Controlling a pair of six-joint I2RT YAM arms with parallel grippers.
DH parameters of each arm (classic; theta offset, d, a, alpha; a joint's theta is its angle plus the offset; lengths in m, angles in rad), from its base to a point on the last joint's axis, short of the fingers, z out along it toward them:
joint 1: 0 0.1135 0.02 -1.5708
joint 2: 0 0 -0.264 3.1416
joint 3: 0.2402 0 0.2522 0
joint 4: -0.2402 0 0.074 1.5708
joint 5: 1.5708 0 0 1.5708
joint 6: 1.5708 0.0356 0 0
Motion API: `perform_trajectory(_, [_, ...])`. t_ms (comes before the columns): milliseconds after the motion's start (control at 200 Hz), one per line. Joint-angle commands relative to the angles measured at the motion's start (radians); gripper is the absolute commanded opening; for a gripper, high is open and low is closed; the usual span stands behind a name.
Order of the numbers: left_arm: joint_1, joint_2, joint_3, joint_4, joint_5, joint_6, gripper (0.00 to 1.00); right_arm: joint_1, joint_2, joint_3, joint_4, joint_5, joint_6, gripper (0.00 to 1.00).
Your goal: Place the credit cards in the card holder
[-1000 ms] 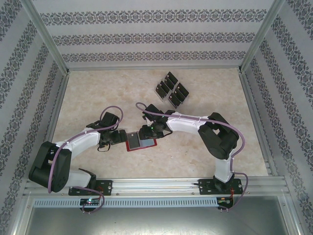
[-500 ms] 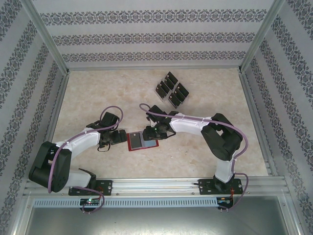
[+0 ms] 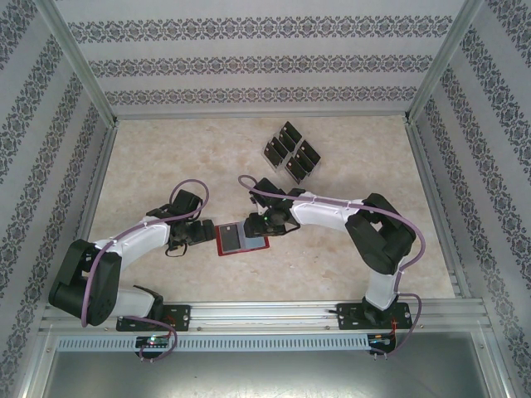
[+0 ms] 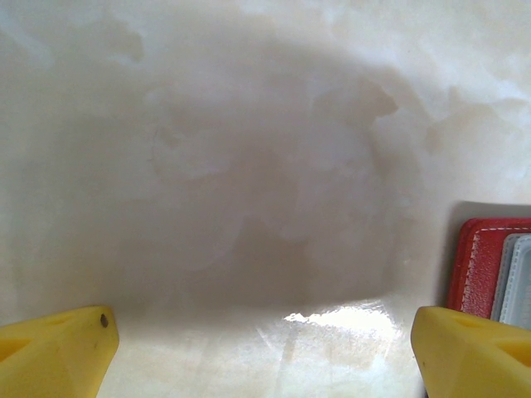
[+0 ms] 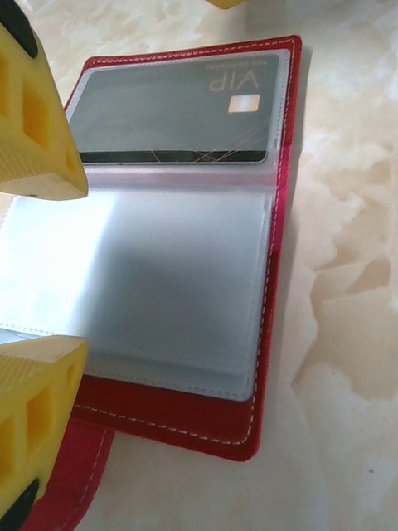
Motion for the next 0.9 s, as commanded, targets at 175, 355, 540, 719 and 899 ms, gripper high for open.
perform_trajectory(175, [-0.012,0.048,-0.029,0.095,0.037,0.005,0.93,-0.009,0.017,-0.008,-0.004,-0.002,-0.005,0.48])
perform_trajectory(355, [-0.012,0.05,-0.03,0.098,0.039,0.004,0.93,0.0,0.034,0.013,0.001,-0.016,-0.006,0.48])
perform_trajectory(540, [-0.012,0.051,-0.033,0.101,0.04,0.005,0.93,0.011,0.029,0.024,0.001,-0.019,0.0,0.48])
perform_trajectory(719, [-0.012,0.053,-0.034,0.103,0.042,0.002,0.93,0.022,0.01,0.024,-0.004,-0.019,0.006,0.48])
perform_trajectory(899, [-0.013,0.051,-0.034,0.103,0.044,0.004,0.93,0.034,-0.011,0.022,-0.009,-0.019,0.014,0.47])
